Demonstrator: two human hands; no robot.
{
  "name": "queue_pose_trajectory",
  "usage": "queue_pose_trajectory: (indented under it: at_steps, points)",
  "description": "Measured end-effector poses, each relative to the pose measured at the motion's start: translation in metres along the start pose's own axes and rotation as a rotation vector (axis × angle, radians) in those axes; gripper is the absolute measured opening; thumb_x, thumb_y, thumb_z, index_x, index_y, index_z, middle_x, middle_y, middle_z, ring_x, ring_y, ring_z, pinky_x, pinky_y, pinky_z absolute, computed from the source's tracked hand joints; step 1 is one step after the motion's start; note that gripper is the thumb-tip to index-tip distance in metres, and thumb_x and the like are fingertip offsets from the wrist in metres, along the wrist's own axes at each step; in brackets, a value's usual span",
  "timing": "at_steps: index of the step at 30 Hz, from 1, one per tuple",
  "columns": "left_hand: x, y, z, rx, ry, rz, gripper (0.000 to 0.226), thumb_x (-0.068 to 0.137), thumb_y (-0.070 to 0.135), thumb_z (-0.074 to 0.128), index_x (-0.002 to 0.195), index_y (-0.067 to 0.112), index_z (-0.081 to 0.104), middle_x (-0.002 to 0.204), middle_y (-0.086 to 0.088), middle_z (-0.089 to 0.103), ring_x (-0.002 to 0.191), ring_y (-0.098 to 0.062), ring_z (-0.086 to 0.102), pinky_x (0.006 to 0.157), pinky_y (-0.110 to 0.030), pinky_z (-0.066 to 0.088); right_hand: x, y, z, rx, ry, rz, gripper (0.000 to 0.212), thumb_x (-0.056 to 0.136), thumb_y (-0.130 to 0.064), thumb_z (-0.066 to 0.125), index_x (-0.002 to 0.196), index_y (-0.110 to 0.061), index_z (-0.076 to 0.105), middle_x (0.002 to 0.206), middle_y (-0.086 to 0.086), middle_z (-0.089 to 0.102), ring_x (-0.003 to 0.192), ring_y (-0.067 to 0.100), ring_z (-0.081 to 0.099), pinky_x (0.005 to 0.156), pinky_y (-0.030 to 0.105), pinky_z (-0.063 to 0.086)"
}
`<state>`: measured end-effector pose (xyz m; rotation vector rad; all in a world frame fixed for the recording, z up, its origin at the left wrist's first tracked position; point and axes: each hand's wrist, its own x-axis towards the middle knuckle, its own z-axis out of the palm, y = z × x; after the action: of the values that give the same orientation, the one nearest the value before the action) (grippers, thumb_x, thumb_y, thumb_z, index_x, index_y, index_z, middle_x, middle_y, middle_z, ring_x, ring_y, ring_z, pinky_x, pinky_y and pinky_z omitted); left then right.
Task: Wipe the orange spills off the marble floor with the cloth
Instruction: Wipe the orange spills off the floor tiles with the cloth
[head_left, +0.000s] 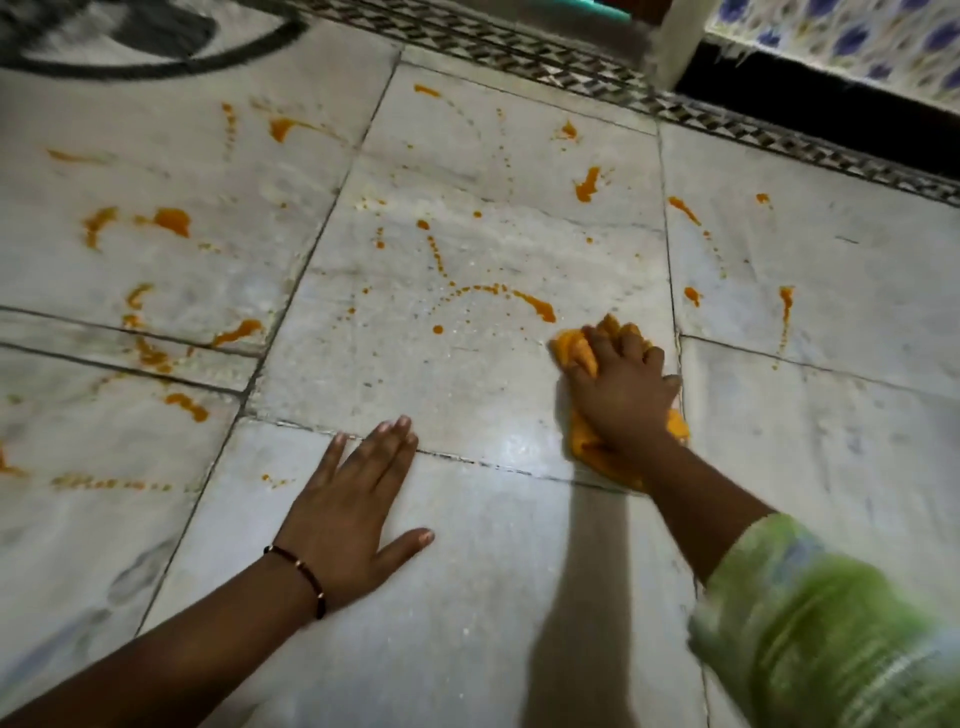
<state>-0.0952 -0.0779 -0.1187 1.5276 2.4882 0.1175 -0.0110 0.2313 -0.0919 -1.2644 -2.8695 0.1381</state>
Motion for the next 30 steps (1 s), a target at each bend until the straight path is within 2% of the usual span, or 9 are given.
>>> queue_pose_trajectory:
  at_steps: [4, 8, 11, 13, 15, 19, 23, 26, 30]
  points:
    - [0.023, -0.002, -0.003, 0.003, 0.032, 0.036, 0.090, 0.086, 0.072, 0.025, 0.149, 0.008, 0.022, 0.157, -0.008, 0.018, 0.144, -0.020, 0.017, 0.112, -0.046, 0.013, -0.030, -0.056, 0.010, -0.036, 0.020, -0.307, 0.055, 0.083, -0.058, 0.038, 0.137, -0.044, 0.042, 0.150, -0.002, 0.036, 0.116, 0.032, 0.041, 0.084, 0.044, 0.036]
    - [0.037, 0.002, -0.002, 0.007, 0.040, 0.094, 0.090, 0.086, 0.071, 0.027, 0.150, 0.008, 0.020, 0.158, -0.008, 0.017, 0.144, -0.021, 0.019, 0.113, -0.045, 0.013, -0.062, -0.002, 0.007, 0.003, -0.006, -0.552, 0.057, 0.082, -0.059, 0.040, 0.136, -0.042, 0.046, 0.147, -0.002, 0.042, 0.110, 0.032, 0.046, 0.078, 0.040, 0.037]
    - [0.037, 0.003, 0.000, -0.008, 0.066, 0.088, 0.089, 0.086, 0.071, 0.027, 0.150, 0.009, 0.017, 0.158, -0.006, 0.013, 0.145, -0.019, 0.014, 0.115, -0.045, 0.013, -0.027, 0.020, 0.003, -0.004, 0.057, -0.276, 0.061, 0.080, -0.059, 0.038, 0.138, -0.040, 0.044, 0.151, -0.002, 0.037, 0.110, 0.034, 0.045, 0.082, 0.043, 0.037]
    - [0.037, 0.003, 0.000, 0.001, 0.066, 0.089, 0.090, 0.086, 0.070, 0.030, 0.150, 0.009, 0.017, 0.159, -0.006, 0.012, 0.145, -0.019, 0.013, 0.115, -0.045, 0.012, 0.004, 0.002, 0.008, 0.053, 0.115, -0.017, 0.055, 0.083, -0.053, 0.042, 0.136, -0.038, 0.044, 0.150, 0.002, 0.036, 0.119, 0.035, 0.040, 0.089, 0.048, 0.035]
    - [0.037, 0.003, 0.000, 0.003, 0.062, 0.087, 0.090, 0.085, 0.069, 0.031, 0.150, 0.009, 0.017, 0.159, -0.006, 0.012, 0.146, -0.020, 0.013, 0.116, -0.045, 0.012, 0.031, -0.028, 0.012, 0.072, 0.120, 0.095, 0.049, 0.086, -0.048, 0.044, 0.134, -0.037, 0.044, 0.148, 0.004, 0.035, 0.124, 0.036, 0.036, 0.093, 0.052, 0.032]
    - [0.037, 0.003, -0.001, 0.009, 0.057, 0.090, 0.090, 0.086, 0.069, 0.030, 0.150, 0.009, 0.016, 0.159, -0.007, 0.012, 0.146, -0.020, 0.012, 0.117, -0.045, 0.011, 0.026, -0.061, 0.014, 0.059, 0.067, -0.111, 0.052, 0.086, -0.048, 0.044, 0.136, -0.036, 0.044, 0.150, 0.001, 0.035, 0.124, 0.035, 0.036, 0.092, 0.050, 0.033]
    - [0.036, 0.003, 0.000, -0.001, 0.071, 0.091, 0.090, 0.086, 0.070, 0.030, 0.150, 0.008, 0.016, 0.159, -0.007, 0.012, 0.146, -0.019, 0.011, 0.117, -0.045, 0.011, -0.023, -0.013, 0.008, 0.027, 0.078, -0.417, 0.054, 0.081, -0.051, 0.041, 0.131, -0.033, 0.052, 0.146, 0.001, 0.044, 0.108, 0.034, 0.046, 0.080, 0.042, 0.036]
    - [0.038, 0.001, -0.001, -0.004, 0.076, 0.095, 0.090, 0.086, 0.070, 0.028, 0.151, 0.009, 0.014, 0.159, -0.006, 0.010, 0.146, -0.019, 0.010, 0.117, -0.044, 0.008, 0.007, 0.011, 0.003, 0.013, 0.075, -0.268, 0.058, 0.078, -0.050, 0.038, 0.129, -0.026, 0.053, 0.138, 0.006, 0.050, 0.109, 0.037, 0.045, 0.083, 0.045, 0.036]
    - [0.036, 0.003, 0.001, -0.022, 0.064, 0.082, 0.091, 0.085, 0.071, 0.028, 0.151, 0.010, 0.013, 0.159, -0.005, 0.009, 0.146, -0.019, 0.009, 0.118, -0.045, 0.008, 0.063, -0.036, 0.006, 0.024, 0.061, 0.000, 0.057, 0.090, -0.044, 0.044, 0.144, -0.030, 0.034, 0.149, 0.005, 0.035, 0.129, 0.037, 0.032, 0.097, 0.054, 0.030]
